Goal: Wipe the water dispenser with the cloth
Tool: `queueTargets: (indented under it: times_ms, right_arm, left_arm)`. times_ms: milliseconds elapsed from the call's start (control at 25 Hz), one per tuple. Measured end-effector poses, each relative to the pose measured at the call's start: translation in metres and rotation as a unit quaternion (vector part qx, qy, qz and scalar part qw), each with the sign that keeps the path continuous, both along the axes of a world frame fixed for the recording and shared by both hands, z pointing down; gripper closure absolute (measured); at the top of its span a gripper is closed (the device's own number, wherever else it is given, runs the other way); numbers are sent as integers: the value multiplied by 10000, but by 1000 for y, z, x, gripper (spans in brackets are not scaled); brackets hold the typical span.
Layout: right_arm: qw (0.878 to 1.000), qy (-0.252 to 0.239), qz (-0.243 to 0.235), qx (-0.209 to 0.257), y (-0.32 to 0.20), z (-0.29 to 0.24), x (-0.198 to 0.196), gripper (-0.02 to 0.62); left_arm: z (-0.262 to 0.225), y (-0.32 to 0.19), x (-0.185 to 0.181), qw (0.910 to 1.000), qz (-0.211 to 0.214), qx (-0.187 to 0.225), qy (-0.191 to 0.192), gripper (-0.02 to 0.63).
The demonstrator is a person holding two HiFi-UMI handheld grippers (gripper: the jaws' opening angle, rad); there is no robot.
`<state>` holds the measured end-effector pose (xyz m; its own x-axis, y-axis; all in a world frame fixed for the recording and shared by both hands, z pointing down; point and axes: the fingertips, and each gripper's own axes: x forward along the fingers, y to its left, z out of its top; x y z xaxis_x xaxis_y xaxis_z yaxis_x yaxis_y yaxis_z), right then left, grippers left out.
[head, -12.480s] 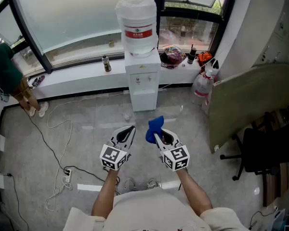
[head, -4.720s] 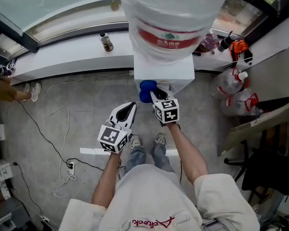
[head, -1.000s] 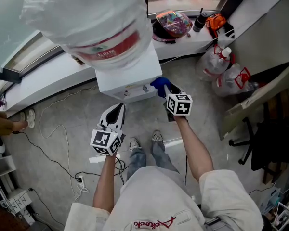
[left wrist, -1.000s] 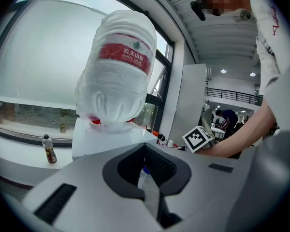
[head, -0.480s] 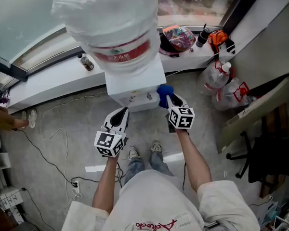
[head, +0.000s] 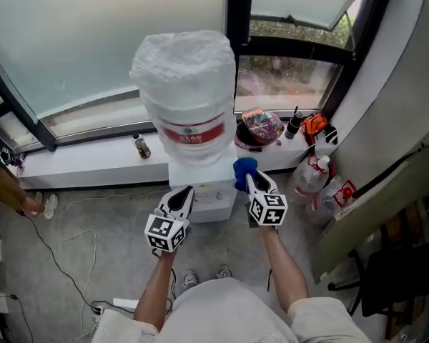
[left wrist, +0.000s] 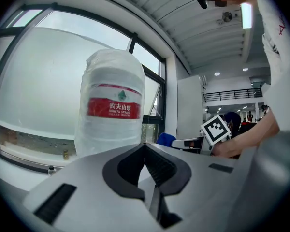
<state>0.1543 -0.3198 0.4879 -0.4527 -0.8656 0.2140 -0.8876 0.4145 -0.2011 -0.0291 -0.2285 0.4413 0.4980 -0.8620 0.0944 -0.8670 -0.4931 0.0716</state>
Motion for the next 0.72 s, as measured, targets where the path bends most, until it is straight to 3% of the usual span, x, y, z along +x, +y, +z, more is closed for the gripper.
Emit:
queueTargets:
  times_ms: [280,720]
  right_arm:
    - [9994,71,-188,292,24,-32,-1,503]
    - [9969,1,-721,304,158,-12,-59,503]
  left_arm:
    - [-17,13,9,9999,-80,113,-25,595]
    - [0,112,-9,9992,-377,-46,108,595]
